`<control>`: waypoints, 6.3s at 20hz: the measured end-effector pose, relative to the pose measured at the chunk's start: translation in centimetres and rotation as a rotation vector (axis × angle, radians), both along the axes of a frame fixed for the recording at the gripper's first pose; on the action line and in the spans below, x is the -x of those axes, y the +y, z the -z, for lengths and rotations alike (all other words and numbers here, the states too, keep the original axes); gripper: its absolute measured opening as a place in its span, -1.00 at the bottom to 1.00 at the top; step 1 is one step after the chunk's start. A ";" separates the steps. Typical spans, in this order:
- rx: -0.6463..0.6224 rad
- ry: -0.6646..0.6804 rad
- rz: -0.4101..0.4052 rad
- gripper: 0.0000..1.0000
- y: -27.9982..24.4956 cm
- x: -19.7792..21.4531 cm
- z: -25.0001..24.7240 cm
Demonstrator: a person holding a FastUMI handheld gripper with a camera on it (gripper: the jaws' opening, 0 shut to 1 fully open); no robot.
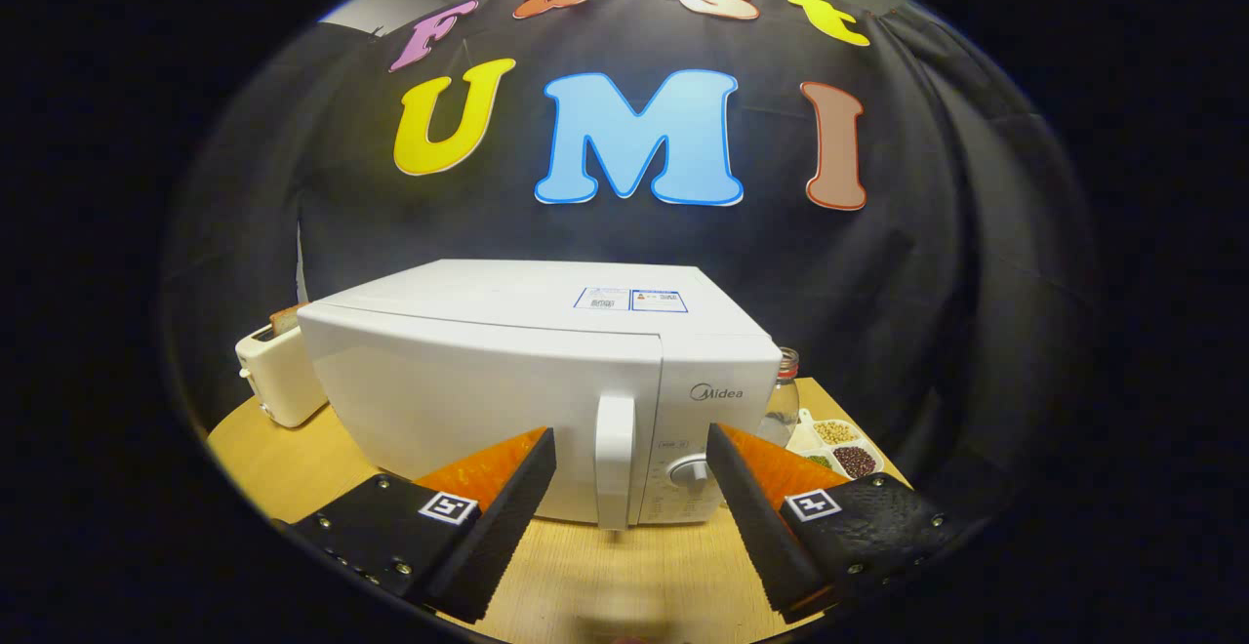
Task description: Open the microwave, put the food inside, and close the microwave door.
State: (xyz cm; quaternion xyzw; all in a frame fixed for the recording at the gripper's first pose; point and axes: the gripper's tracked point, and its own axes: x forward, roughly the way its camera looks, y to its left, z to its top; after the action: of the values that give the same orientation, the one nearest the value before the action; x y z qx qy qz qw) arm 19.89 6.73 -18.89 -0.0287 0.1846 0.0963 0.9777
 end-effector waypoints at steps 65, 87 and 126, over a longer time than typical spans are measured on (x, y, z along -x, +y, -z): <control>-0.051 0.207 -0.010 -0.66 15.6 24.6 3.7; -0.098 0.181 -0.353 -0.64 29.2 33.6 2.0; -0.472 0.552 -0.366 0.94 -3.6 24.7 2.1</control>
State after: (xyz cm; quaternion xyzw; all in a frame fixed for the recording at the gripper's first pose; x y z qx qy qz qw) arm -4.77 3.15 -20.95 0.1910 0.4048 0.3125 0.8379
